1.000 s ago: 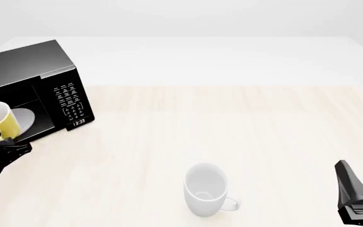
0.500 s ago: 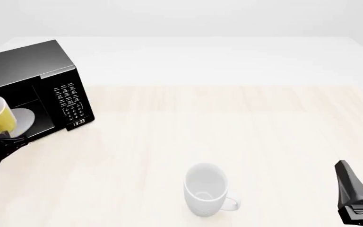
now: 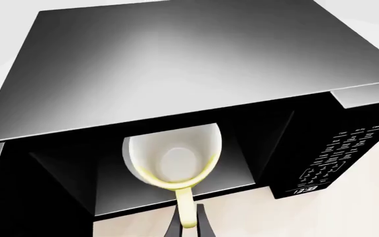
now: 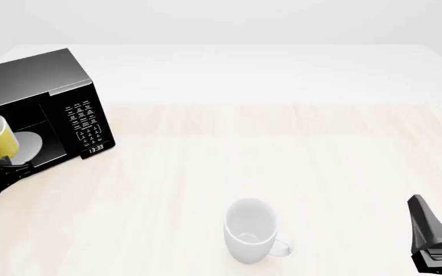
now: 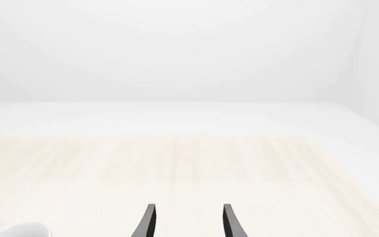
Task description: Put the yellow and white mug in the microwave and close it.
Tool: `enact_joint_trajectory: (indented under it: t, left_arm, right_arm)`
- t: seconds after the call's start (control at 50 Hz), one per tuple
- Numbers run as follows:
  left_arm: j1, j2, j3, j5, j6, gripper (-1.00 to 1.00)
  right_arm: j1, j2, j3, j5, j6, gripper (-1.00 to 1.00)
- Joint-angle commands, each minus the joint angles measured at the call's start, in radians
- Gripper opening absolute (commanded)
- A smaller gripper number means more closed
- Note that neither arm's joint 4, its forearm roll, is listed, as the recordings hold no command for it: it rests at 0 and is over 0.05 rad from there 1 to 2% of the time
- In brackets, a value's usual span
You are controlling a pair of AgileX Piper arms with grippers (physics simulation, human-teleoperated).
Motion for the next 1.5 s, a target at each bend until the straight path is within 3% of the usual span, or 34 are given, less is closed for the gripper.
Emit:
enact_joint_trajectory:
  t: [0.02,0.82,1.5]
  left_arm:
    - [0.023,0.067,-0.086,0.001,0.021,-1.00]
    - [0.038,0.183,-0.192,0.023,0.018,-1.00]
    - [0.016,0.263,-0.223,0.027,0.007,-1.00]
  right_arm:
    - [0.000,0.000,0.000,0.000,0.000,1.00]
    - [0.000,0.000,0.000,0.000,0.000,1.00]
    - [0.000,0.000,0.000,0.000,0.000,1.00]
